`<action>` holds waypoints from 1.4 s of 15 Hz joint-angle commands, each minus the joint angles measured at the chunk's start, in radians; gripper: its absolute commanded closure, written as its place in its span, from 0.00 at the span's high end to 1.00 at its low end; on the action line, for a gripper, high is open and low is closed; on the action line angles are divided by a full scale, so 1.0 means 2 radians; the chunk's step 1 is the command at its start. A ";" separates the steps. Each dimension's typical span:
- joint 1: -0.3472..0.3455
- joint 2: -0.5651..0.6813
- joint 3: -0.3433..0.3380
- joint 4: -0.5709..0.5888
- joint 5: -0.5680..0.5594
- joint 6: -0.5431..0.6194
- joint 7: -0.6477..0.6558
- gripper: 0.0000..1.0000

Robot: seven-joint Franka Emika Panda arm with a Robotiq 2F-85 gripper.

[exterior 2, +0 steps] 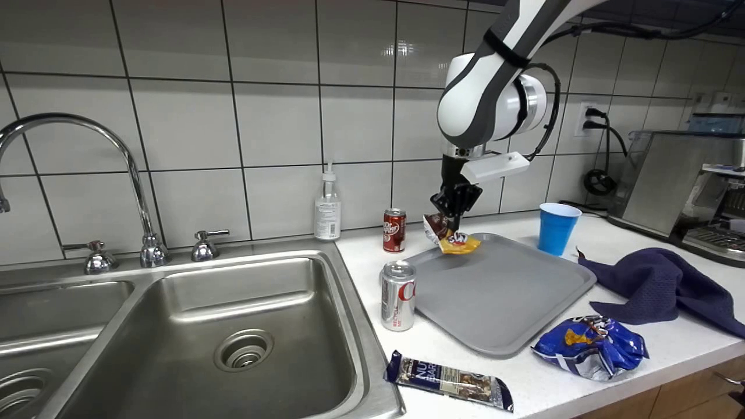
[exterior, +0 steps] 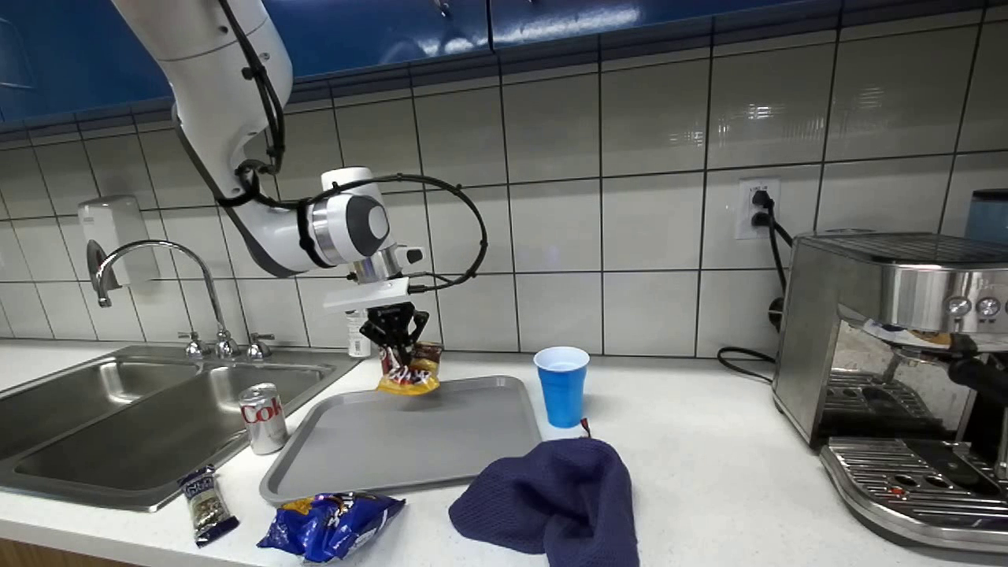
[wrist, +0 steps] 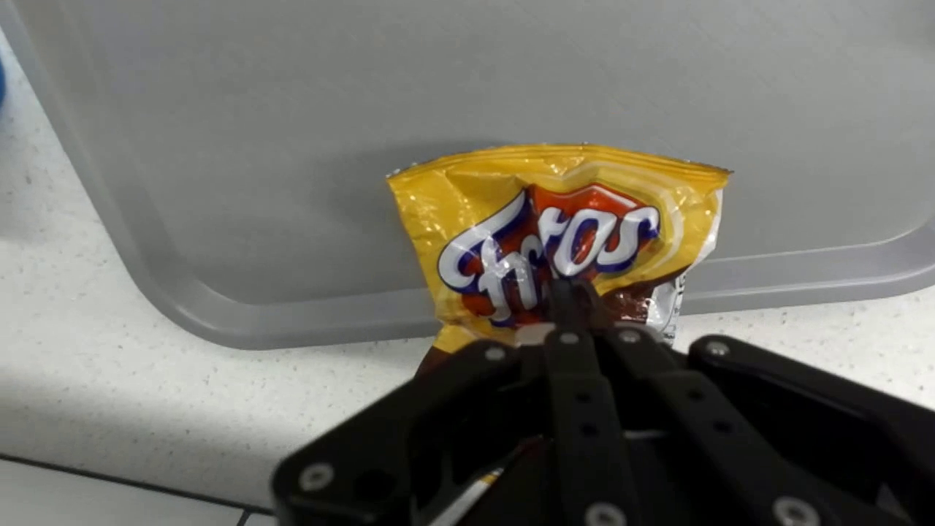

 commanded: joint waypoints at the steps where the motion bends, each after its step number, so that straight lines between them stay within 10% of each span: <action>1: 0.013 0.035 -0.014 0.055 0.002 -0.014 0.024 0.00; 19: 0.051 0.145 -0.049 0.222 0.004 -0.047 0.111 0.00; 20: 0.051 0.147 -0.050 0.227 0.004 -0.050 0.113 0.26; 21: 0.052 0.149 -0.051 0.230 0.004 -0.052 0.115 0.27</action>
